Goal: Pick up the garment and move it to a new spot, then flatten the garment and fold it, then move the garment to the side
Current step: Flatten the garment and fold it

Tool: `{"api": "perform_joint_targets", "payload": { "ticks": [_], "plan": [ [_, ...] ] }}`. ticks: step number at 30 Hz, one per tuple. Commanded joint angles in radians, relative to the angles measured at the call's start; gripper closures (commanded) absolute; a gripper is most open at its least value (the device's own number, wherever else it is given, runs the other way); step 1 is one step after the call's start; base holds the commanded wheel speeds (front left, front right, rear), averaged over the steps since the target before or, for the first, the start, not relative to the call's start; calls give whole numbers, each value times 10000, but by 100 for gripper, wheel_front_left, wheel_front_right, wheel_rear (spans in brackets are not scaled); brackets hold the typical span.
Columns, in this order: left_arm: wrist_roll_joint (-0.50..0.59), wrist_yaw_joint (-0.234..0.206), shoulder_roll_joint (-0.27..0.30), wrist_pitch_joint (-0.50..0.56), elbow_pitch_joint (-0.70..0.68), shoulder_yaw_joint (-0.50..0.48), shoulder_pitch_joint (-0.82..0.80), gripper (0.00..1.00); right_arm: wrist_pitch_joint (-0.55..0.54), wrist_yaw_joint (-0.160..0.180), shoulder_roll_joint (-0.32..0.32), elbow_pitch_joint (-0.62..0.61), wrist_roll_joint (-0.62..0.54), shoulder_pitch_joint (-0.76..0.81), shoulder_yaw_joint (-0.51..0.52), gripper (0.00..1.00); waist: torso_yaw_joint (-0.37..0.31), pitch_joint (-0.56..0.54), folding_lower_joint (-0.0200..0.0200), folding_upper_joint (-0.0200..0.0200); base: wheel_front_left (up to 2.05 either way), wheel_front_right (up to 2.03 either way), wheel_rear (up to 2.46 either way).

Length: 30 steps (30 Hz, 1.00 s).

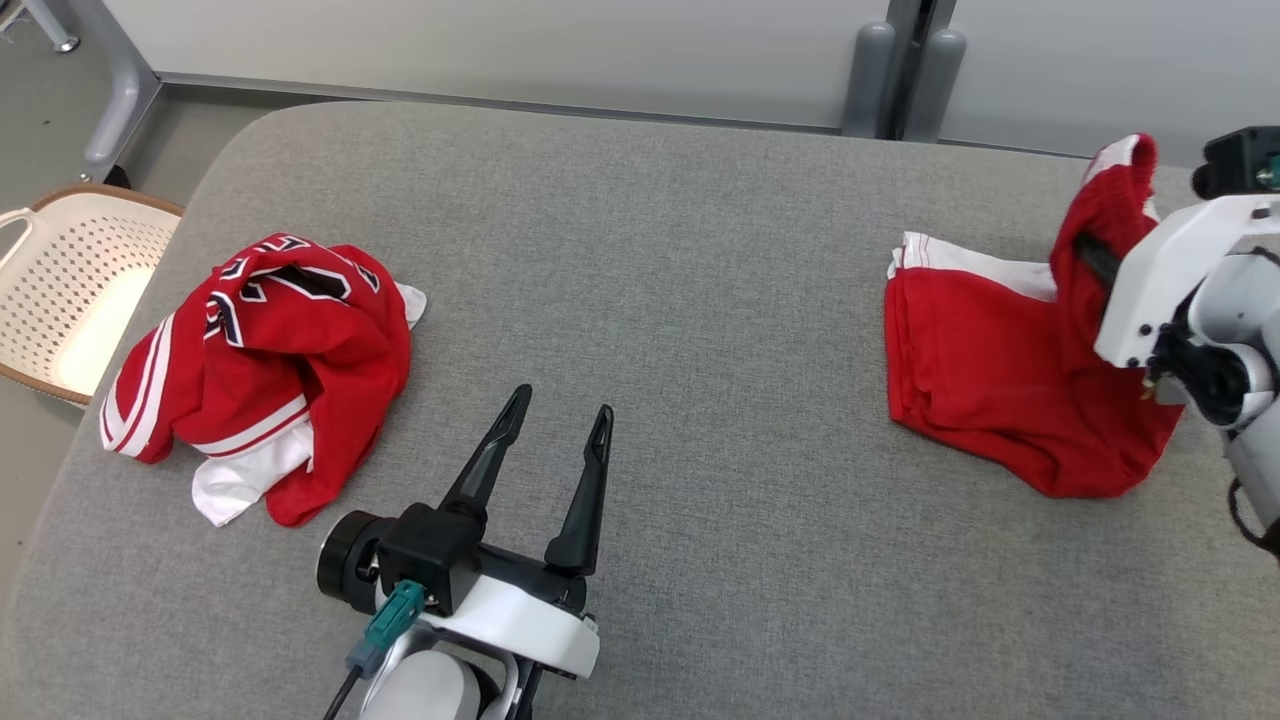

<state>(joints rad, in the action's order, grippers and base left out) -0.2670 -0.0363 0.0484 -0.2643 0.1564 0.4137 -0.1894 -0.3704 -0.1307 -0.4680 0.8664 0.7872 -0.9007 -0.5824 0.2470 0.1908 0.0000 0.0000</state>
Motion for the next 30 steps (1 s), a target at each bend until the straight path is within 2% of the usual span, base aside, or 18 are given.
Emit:
{"api": "perform_joint_targets", "payload": {
  "ticks": [1,7,17,18,19,21,23,25,30],
  "plan": [
    [-66,-45,38,1,-6,3,94,0,-50,-1,252,72,162,-9,-35,100,62,-36,0,0,0,0,0],
    [-115,-65,38,1,-1,45,114,0,121,-1,1004,217,475,178,-371,100,218,-38,0,0,0,0,0],
    [-205,-116,38,1,-21,150,-5,0,372,-1,1323,957,567,277,-777,100,443,160,0,0,0,0,0],
    [-213,-106,38,1,-20,151,-3,0,434,-1,1340,1018,566,268,-804,77,452,180,0,0,0,0,0],
    [-216,-113,38,1,-17,155,-8,0,525,-1,1362,1059,515,244,-860,0,456,200,0,0,0,0,0],
    [-227,-138,38,1,-13,146,-21,0,1034,-1,1414,1222,202,96,-1108,0,442,245,0,0,0,0,0],
    [-235,-134,38,1,17,156,-31,0,1201,-1,1690,1307,353,108,-1103,0,414,249,0,0,0,0,0],
    [-250,-148,38,1,37,184,-69,0,1138,-1,1966,1203,665,150,-1099,0,379,240,0,0,0,0,0],
    [-284,-174,38,1,50,118,-89,0,1093,-1,2022,666,1079,-17,-1407,0,190,90,0,0,0,0,0]
  ]
}}
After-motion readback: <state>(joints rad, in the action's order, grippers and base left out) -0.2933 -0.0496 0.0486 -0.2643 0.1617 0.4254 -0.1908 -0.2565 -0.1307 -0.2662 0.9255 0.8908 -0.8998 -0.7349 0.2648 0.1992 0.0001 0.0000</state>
